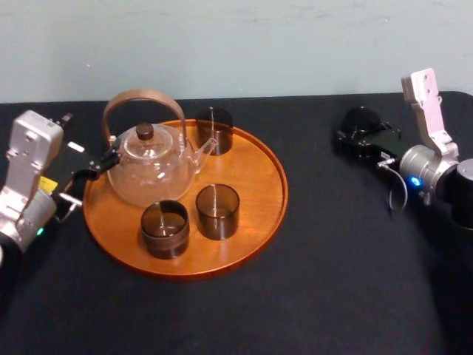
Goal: Pick up the glass from the table and place it on the tray.
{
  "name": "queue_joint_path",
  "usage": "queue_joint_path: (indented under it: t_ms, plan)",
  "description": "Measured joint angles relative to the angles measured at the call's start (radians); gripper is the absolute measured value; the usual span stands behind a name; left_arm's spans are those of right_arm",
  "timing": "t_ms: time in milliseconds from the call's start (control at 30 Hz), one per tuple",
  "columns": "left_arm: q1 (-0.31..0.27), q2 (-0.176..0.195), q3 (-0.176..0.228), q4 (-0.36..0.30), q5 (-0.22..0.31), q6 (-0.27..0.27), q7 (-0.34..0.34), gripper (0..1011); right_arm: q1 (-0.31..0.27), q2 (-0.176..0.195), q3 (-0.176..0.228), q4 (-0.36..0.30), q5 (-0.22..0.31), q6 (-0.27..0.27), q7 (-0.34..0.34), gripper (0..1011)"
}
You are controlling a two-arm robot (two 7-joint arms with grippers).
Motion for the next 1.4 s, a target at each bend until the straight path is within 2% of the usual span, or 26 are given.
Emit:
queue_joint_path:
  t_ms: [167, 467, 500, 700, 833, 1033, 1400]
  plan:
    - [0.000, 0.000, 0.000, 0.000, 0.000, 0.000, 0.000, 1009, -0.027, 0.009, 0.003, -0.054, 0.007, 0.014, 0.023, 905]
    - [0.000, 0.000, 0.000, 0.000, 0.000, 0.000, 0.000, 1010, -0.120, 0.037, -0.011, -0.263, 0.018, 0.085, 0.035, 905]
    - [0.000, 0.000, 0.000, 0.000, 0.000, 0.000, 0.000, 1009, -0.136, 0.042, -0.016, -0.299, 0.019, 0.096, 0.035, 905]
    - [0.000, 0.000, 0.000, 0.000, 0.000, 0.000, 0.000, 1010, -0.183, 0.057, -0.043, -0.420, 0.025, 0.125, 0.042, 905]
    - [0.000, 0.000, 0.000, 0.000, 0.000, 0.000, 0.000, 1010, -0.201, 0.061, -0.066, -0.470, 0.027, 0.134, 0.048, 904]
    - [0.000, 0.000, 0.000, 0.000, 0.000, 0.000, 0.000, 1009, -0.208, 0.057, -0.105, -0.502, 0.029, 0.140, 0.061, 905]
    - [0.000, 0.000, 0.000, 0.000, 0.000, 0.000, 0.000, 1010, -0.192, 0.035, -0.159, -0.486, 0.040, 0.127, 0.074, 905]
